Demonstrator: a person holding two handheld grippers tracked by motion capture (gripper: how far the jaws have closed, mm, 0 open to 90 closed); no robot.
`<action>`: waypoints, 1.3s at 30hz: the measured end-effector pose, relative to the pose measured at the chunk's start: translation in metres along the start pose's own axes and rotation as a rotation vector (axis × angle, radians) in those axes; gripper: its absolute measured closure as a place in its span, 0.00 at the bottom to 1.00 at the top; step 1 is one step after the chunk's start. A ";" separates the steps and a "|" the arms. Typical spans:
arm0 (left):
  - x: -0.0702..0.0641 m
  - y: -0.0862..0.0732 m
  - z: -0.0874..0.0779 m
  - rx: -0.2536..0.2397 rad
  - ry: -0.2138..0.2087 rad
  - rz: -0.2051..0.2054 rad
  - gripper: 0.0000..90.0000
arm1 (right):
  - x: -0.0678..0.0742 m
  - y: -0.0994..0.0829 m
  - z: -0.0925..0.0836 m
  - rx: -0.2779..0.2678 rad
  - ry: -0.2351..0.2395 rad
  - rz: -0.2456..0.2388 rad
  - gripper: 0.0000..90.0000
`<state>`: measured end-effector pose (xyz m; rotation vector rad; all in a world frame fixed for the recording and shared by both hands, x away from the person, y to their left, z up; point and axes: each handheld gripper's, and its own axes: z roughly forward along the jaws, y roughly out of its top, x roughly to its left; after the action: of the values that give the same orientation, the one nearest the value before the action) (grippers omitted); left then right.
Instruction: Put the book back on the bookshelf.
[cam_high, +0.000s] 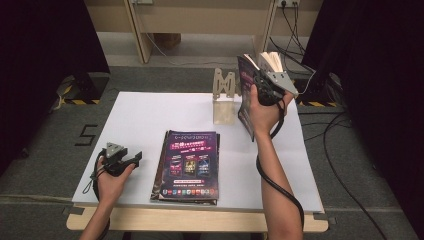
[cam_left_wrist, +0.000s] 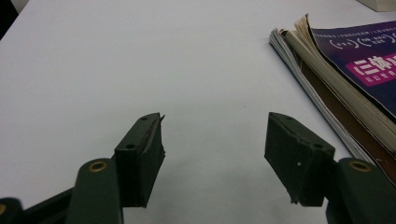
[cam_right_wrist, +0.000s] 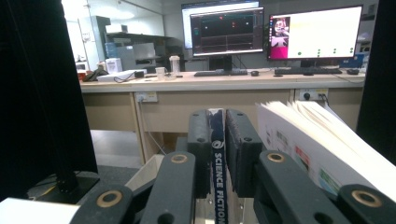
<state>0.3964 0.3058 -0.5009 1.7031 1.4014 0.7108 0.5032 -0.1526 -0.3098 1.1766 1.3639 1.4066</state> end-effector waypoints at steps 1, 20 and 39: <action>0.000 0.000 0.000 0.000 0.000 0.000 0.40 | -0.002 -0.001 -0.004 0.002 -0.003 -0.011 0.91; -0.001 0.000 -0.001 0.001 0.008 0.008 0.41 | -0.020 -0.018 -0.057 0.050 -0.017 -0.017 0.89; -0.001 0.000 -0.001 -0.001 0.006 0.005 0.40 | -0.018 -0.013 -0.047 0.165 0.006 -0.058 0.83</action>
<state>0.3956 0.3048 -0.5005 1.7059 1.4012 0.7197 0.4610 -0.1794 -0.3227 1.2286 1.5298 1.2775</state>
